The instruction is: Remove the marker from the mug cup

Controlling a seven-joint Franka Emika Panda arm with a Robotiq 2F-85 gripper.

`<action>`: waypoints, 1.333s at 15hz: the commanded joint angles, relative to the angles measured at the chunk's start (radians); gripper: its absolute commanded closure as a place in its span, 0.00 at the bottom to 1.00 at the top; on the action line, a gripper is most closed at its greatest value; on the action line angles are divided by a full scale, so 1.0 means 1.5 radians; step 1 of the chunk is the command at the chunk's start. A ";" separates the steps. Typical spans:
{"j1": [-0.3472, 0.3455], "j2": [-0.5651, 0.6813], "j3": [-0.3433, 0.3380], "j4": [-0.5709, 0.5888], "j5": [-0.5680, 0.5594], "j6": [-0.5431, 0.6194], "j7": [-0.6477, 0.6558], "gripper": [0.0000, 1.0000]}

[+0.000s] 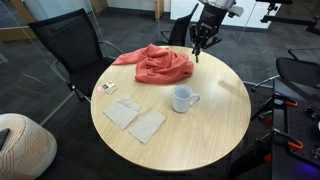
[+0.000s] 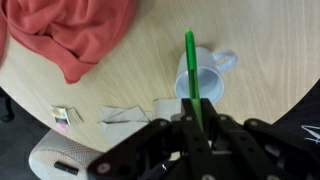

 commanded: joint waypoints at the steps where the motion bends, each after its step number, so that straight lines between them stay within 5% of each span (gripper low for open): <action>1: 0.007 0.003 -0.047 -0.020 -0.071 -0.018 0.058 0.97; 6: -0.005 0.075 -0.084 -0.018 -0.110 -0.013 0.079 0.97; 20: -0.063 0.257 -0.093 0.031 -0.136 0.035 0.111 0.97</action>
